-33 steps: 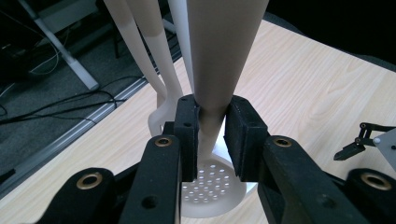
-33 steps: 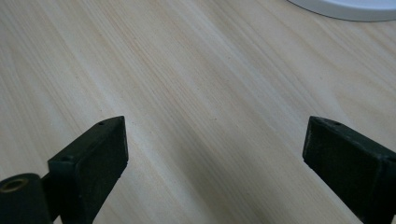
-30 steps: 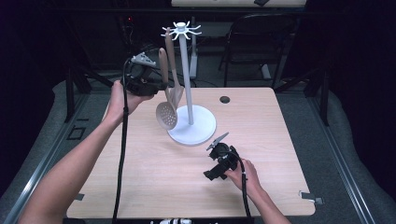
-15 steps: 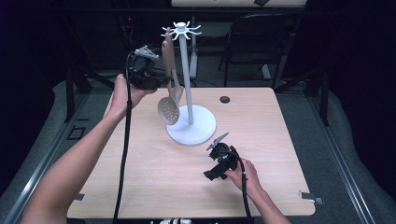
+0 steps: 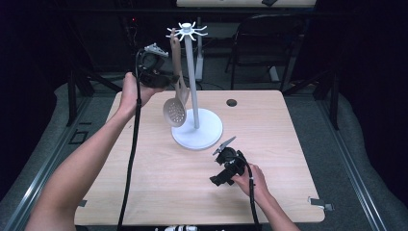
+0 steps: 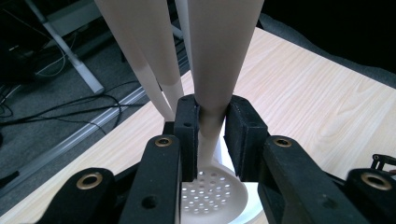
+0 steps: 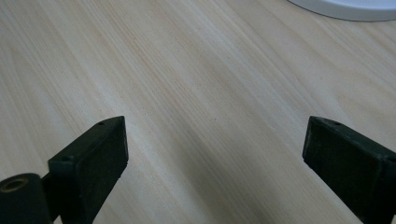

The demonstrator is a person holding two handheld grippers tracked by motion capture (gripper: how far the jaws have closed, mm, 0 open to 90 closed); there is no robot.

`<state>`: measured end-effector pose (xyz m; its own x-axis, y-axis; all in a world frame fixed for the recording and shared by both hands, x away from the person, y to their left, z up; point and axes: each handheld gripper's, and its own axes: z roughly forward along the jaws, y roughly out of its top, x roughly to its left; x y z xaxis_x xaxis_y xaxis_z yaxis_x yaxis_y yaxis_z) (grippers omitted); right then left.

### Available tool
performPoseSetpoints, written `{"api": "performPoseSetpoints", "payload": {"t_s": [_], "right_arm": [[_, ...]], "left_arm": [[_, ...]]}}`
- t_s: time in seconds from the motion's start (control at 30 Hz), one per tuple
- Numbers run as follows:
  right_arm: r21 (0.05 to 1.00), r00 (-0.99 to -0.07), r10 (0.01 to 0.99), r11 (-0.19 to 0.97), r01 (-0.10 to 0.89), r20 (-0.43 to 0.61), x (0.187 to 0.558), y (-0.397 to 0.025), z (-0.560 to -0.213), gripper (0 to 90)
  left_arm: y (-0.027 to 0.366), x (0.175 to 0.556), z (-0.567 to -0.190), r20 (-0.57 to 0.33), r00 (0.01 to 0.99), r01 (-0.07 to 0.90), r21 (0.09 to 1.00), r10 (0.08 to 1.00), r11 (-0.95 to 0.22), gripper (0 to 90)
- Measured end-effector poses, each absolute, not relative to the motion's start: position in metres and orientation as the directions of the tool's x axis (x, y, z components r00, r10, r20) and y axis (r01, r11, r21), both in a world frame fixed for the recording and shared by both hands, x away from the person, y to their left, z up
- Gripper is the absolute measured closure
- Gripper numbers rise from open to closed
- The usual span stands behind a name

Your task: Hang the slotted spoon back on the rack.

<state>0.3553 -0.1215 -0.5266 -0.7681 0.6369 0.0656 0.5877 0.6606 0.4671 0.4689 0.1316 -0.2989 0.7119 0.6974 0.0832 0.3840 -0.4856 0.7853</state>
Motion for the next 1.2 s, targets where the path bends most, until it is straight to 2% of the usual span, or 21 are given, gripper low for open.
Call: {"api": "performPoseSetpoints", "payload": {"t_s": [1.2], "right_arm": [[0.452, -0.773, 0.631, 0.672, 0.587, 0.066, 0.356, -0.122, -0.528, 6.4]], "left_arm": [[0.119, 0.474, -0.303, 0.095, 0.672, 0.39, 0.797, 0.734, -0.46, 74.7]]}}
